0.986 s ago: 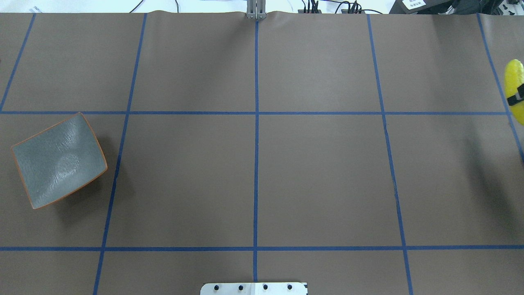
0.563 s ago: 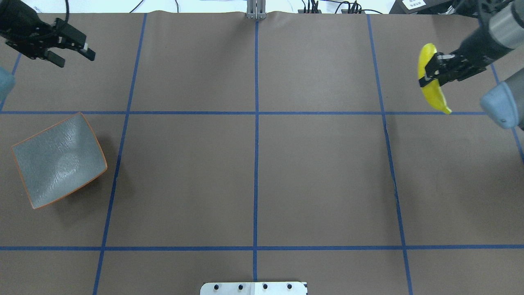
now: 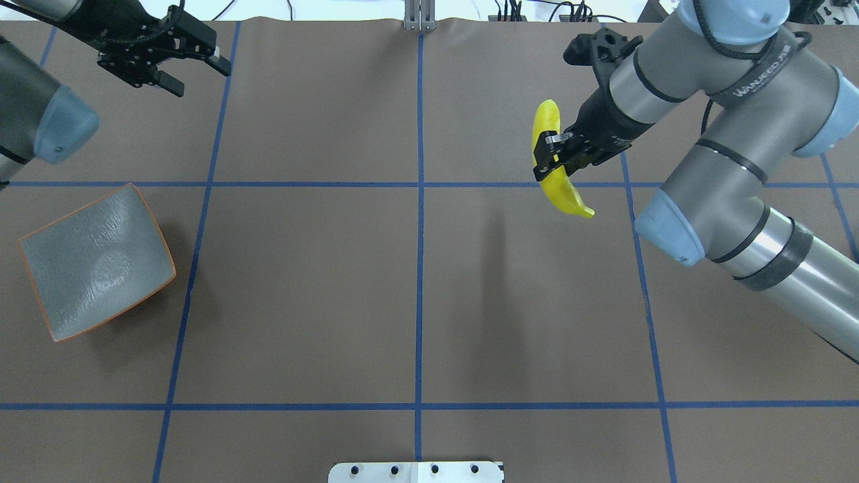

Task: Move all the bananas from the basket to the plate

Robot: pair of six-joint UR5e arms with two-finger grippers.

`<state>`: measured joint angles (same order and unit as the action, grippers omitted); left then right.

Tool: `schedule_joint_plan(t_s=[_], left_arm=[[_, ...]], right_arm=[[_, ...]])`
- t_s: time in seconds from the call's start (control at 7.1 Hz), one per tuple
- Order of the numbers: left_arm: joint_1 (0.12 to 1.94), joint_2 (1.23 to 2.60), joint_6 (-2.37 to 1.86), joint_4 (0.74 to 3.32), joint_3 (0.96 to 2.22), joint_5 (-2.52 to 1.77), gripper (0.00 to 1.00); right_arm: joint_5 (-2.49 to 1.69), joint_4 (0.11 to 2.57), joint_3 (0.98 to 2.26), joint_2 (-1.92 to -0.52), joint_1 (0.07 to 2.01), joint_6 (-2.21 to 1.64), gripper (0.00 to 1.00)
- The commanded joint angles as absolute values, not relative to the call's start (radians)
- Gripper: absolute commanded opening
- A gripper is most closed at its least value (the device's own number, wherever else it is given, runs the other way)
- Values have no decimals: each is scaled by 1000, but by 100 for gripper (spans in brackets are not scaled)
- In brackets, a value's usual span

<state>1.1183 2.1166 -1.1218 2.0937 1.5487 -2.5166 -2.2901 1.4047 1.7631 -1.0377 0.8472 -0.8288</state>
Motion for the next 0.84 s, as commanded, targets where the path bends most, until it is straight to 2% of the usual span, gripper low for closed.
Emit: schedule_joint_plan(t_s=[0.0, 0.28, 0.7], left_arm=[[1094, 2155, -1277, 2204, 1534, -2513, 100], [1046, 2169, -1368, 2307, 1531, -2484, 100], [939, 2206, -1572, 2498, 1516, -2335, 99]], right_arm=[[-2225, 1402, 1763, -942, 757, -915, 0], [-2154, 1394, 1752, -873, 701, -949, 0], [-2040, 1163, 1680, -848, 618, -1113, 0]])
